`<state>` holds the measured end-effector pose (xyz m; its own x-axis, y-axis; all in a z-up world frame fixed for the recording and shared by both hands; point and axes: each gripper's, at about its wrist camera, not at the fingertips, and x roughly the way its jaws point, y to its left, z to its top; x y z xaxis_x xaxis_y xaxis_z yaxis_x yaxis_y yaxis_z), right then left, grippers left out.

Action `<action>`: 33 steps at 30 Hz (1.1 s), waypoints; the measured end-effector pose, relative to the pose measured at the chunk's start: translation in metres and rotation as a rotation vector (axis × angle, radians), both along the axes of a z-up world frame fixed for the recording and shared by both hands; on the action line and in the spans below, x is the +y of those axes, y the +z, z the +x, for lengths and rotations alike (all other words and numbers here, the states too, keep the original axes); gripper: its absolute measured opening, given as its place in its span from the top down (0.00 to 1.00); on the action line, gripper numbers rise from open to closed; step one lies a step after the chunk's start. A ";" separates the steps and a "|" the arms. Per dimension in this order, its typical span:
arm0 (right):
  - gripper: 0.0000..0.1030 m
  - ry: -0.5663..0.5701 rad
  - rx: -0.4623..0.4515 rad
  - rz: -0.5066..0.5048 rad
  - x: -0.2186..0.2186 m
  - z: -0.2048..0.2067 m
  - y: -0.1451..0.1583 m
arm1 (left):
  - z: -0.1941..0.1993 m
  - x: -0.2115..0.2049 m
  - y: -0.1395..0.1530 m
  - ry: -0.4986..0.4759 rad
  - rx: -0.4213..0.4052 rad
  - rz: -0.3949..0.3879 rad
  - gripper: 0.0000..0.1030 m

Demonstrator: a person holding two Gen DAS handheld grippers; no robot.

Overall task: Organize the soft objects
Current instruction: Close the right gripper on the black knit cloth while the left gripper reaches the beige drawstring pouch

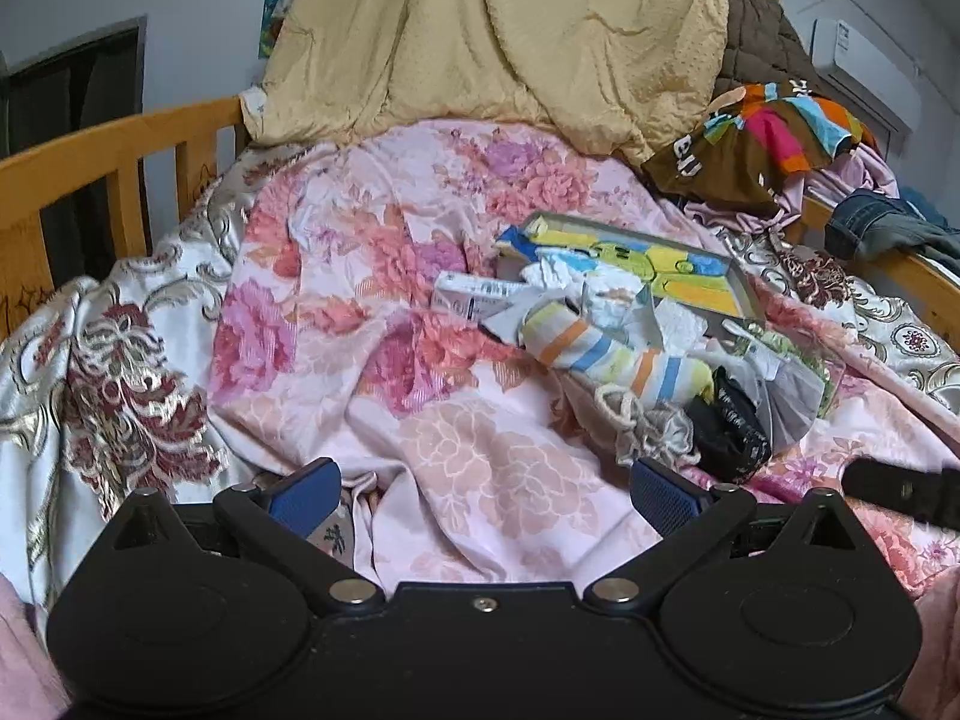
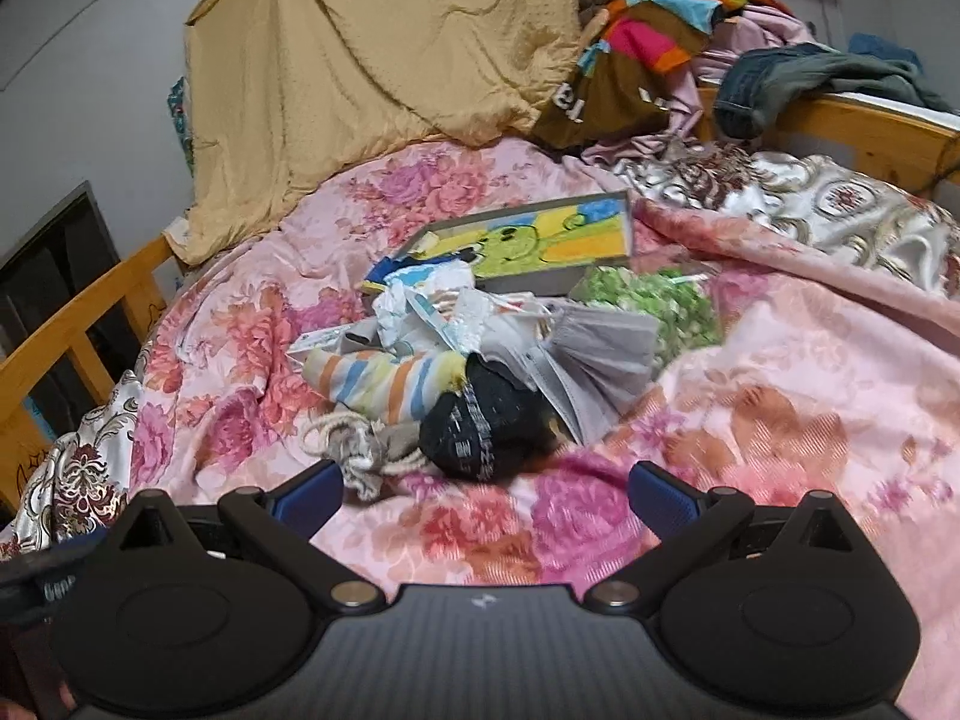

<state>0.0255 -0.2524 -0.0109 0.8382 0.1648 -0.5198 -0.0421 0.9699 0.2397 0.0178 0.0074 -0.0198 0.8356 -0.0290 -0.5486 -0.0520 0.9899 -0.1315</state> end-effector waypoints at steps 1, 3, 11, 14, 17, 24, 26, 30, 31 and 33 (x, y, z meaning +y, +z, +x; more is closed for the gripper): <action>0.00 0.012 -0.003 -0.013 0.000 0.006 0.000 | 0.000 0.001 -0.003 0.000 0.006 -0.010 0.01; 0.00 0.029 0.000 -0.024 0.001 0.019 -0.001 | 0.003 0.002 -0.007 0.004 0.027 -0.027 0.02; 0.00 0.077 0.016 -0.057 0.000 0.064 -0.013 | 0.028 0.005 -0.015 0.049 -0.007 -0.061 0.02; 0.00 0.105 0.036 -0.048 -0.001 0.074 -0.021 | 0.048 -0.004 -0.015 0.009 -0.053 -0.020 0.01; 0.00 0.106 0.059 -0.034 -0.002 0.079 -0.029 | 0.069 -0.011 -0.014 -0.088 -0.079 -0.004 0.01; 0.00 0.105 0.048 -0.037 -0.001 0.085 -0.036 | 0.105 -0.013 -0.018 -0.196 -0.038 -0.079 0.01; 0.00 0.112 0.052 -0.029 -0.001 0.087 -0.038 | 0.115 -0.014 -0.022 -0.220 -0.019 -0.096 0.01; 0.02 0.120 0.068 -0.012 0.000 0.092 -0.043 | 0.134 -0.018 -0.029 -0.298 0.017 -0.142 0.01; 0.03 0.120 0.074 -0.009 0.000 0.094 -0.044 | 0.138 -0.019 -0.031 -0.311 0.025 -0.148 0.01; 0.09 0.120 0.091 -0.006 0.000 0.097 -0.047 | 0.148 -0.021 -0.034 -0.347 0.048 -0.162 0.01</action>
